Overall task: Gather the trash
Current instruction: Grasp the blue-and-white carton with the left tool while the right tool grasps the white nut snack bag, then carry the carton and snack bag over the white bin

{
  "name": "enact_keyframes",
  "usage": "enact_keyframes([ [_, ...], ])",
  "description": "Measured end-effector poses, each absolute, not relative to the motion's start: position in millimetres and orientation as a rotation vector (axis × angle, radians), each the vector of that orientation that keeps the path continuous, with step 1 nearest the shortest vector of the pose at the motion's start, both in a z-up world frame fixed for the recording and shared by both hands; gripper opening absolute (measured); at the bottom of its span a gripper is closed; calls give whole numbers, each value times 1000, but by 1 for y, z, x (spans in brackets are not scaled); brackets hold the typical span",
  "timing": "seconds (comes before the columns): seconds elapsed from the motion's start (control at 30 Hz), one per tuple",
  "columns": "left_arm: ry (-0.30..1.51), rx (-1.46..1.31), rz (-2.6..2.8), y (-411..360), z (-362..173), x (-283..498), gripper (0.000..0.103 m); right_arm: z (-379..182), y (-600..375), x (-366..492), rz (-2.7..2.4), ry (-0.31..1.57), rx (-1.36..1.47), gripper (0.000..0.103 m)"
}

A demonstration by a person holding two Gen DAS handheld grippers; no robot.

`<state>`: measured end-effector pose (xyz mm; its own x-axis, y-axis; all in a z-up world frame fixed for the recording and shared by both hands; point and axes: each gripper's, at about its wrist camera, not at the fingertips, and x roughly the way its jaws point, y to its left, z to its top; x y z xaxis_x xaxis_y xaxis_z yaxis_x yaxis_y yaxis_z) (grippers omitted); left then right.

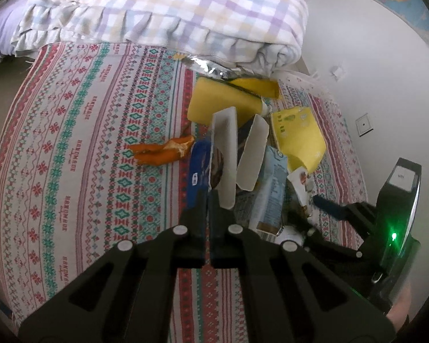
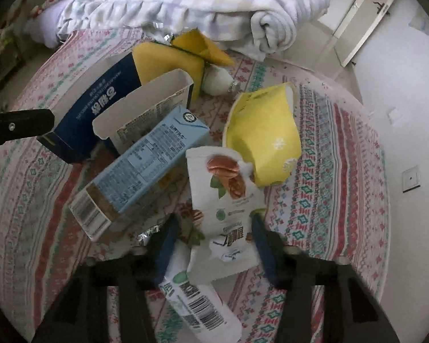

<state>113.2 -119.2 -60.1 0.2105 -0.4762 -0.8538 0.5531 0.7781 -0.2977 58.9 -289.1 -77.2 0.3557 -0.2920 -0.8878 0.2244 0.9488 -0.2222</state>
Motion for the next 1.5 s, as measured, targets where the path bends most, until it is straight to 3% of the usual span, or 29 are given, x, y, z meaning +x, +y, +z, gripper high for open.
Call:
enact_keyframes([
  [0.1,1150,70,-723,-116,-58,112,1,-69,-295,53,-349,1130,-47,20],
  [0.57,1113,-15,-738,-84,-36,115,0,-8,-338,23,-289,911,240,18],
  [0.63,1134,-39,-779,-86,-39,116,4,-4,-338,22,-270,887,268,18],
  [0.67,1146,-40,-791,-88,-40,116,23,-1,-337,22,-261,880,272,18],
  [0.7,1151,-45,-792,-90,-42,116,51,0,-335,22,-257,875,267,18],
  [0.77,1139,-60,-784,-93,-44,116,67,2,-330,22,-249,869,258,18],
  [1.07,1147,83,-778,-130,-65,112,66,-4,-327,24,-241,881,257,18],
  [1.13,1139,139,-783,-140,-70,107,59,-5,-327,25,-240,882,259,18],
  [1.2,1133,193,-791,-148,-76,101,37,-6,-327,25,-238,885,260,18],
  [1.3,1142,250,-770,-155,-84,97,20,-7,-328,25,-238,886,262,18],
  [1.5,1117,196,-773,-142,-71,102,10,-4,-333,23,-237,871,270,18],
])
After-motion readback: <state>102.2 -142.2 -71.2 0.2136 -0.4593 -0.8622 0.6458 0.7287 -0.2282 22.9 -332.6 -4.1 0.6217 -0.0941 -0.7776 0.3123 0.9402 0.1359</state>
